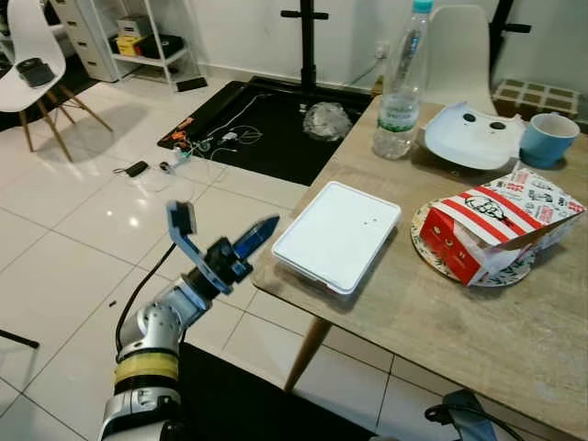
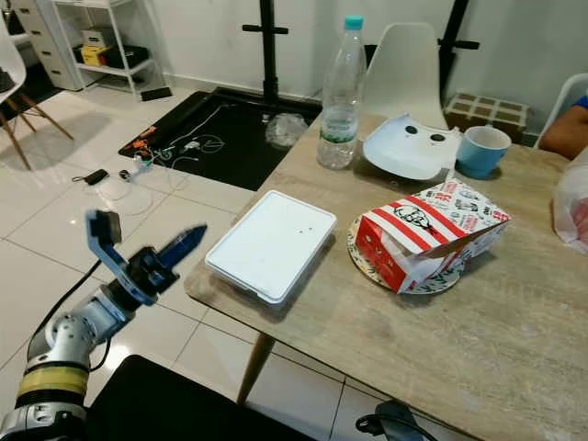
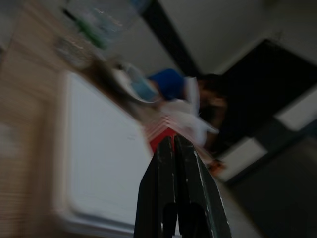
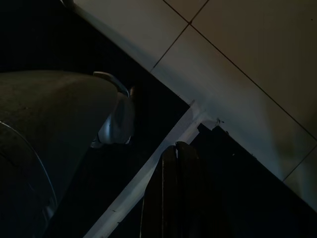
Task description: Restocking fridge
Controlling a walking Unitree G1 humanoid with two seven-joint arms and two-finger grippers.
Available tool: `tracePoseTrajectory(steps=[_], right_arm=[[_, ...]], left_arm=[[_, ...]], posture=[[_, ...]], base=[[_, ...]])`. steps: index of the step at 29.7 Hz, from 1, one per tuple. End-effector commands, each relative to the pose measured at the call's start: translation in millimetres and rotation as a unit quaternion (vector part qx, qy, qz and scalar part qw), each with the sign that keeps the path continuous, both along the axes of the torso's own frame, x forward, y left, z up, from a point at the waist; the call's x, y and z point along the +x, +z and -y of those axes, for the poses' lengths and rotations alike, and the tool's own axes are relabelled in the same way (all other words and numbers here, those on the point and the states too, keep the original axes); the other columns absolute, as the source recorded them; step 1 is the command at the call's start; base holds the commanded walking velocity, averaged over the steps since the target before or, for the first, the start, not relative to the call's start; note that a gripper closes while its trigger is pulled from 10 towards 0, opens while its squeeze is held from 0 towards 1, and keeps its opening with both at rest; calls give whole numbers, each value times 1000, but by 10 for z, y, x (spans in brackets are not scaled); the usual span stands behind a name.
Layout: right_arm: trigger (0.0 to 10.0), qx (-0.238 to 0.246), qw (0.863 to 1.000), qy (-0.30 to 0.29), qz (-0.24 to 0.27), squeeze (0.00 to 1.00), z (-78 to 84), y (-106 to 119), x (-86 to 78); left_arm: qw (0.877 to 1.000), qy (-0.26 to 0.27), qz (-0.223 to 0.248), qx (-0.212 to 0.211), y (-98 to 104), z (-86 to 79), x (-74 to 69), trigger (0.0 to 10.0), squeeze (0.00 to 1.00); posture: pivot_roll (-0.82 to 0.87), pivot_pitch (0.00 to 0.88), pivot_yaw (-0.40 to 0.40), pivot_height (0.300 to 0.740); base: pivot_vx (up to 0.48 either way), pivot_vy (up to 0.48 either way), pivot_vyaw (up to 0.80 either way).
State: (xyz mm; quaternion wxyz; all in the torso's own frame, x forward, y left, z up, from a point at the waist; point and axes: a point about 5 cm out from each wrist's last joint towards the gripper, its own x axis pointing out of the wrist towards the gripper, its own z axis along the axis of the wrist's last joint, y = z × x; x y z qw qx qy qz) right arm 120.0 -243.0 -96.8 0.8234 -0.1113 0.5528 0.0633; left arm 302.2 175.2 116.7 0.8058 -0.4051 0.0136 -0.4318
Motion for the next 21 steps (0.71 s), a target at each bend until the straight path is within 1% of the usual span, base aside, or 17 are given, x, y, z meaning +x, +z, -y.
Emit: tracePoseTrajectory(steps=[1, 3, 4, 5, 6, 8, 10, 11, 12, 13, 14, 15, 17, 18, 19, 20, 21], right_arm=[[10000, 3, 1000, -8, 0, 0, -11, -8, -15], [10000, 3, 1000, -8, 0, 0, -11, -8, -17], [10000, 4, 1000, -8, -1, 0, -12, -9, -19], [10000, 4, 1000, -8, -1, 0, -13, -10, -22], [10000, 4, 1000, -8, -1, 0, -13, -10, -22], [10000, 5, 1000, -8, -2, 0, -16, -11, -22], [10000, 5, 1000, -9, -1, 0, -19, -11, -17], [10000, 5, 1000, -10, 0, 0, -20, -10, -13], [10000, 5, 1000, -10, 0, 0, -20, -10, -13], [10000, 5, 1000, -10, 0, 0, -23, -10, -10], [10000, 6, 1000, -11, 1, 0, -32, -11, -4], [10000, 6, 1000, -11, 1, 0, -32, -11, -4], [10000, 7, 1000, -12, 2, 0, -40, -12, 0], [10000, 8, 1000, -12, 2, 0, -45, -12, 1], [10000, 8, 1000, -12, 2, 0, -45, -12, 1], [10000, 8, 1000, -12, 2, 0, -48, -13, 2], [10000, 8, 1000, -12, 2, 0, -48, -13, 2]], left_arm=[[999, 31, 8, 23, 12, -106, 7, 10000, 0], [999, 36, 10, 22, 30, -123, 14, 10000, 0], [998, 45, 16, 28, 67, -152, 26, 10000, 486], [998, 55, 25, 37, 114, -181, 40, 10000, 1000], [998, 55, 25, 37, 114, -181, 40, 10000, 1000], [994, 72, 55, 65, 256, -237, 70, 10000, 1000], [988, 60, 93, 109, 387, -228, 56, 10000, 1000], [983, 43, 115, 139, 446, -202, 28, 10000, 1000], [983, 43, 115, 139, 446, -202, 28, 10000, 1000], [978, 32, 130, 159, 481, -184, 8, 10000, 1000], [963, 7, 151, 225, 486, -134, -26, 10000, 1000], [963, 7, 151, 225, 486, -134, -26, 10000, 1000], [929, -36, 175, 325, 432, -77, -78, 10000, 1000], [907, -51, 187, 374, 411, -74, -91, 10000, 1000], [907, -51, 187, 374, 411, -74, -91, 10000, 1000], [888, -63, 198, 409, 406, -80, -98, 10000, 1000], [888, -63, 198, 409, 406, -80, -98, 10000, 1000]], posture=[[-46, 0, 34, 740], [-46, 0, 34, 740], [-46, 0, 34, 740], [-46, 0, 34, 740], [-46, 0, 34, 740], [-46, 0, 32, 740], [-46, 0, 30, 740], [-44, 0, 30, 740], [-44, 0, 30, 740], [-44, 0, 32, 740], [-42, 0, 36, 740], [-42, 0, 36, 740], [-42, 0, 36, 740], [-39, 0, 36, 740], [-39, 0, 36, 740], [-38, 0, 36, 740], [-38, 0, 36, 740]], base=[[0, 0, 0], [0, 0, 0], [0, 0, 0], [0, 0, 0], [0, 0, 0], [0, 0, 0], [0, 0, 0], [0, 0, 0], [0, 0, 0], [0, 0, 0], [0, 0, 0], [0, 0, 0], [0, 0, 0], [0, 0, 0], [0, 0, 0], [0, 0, 0], [0, 0, 0]])
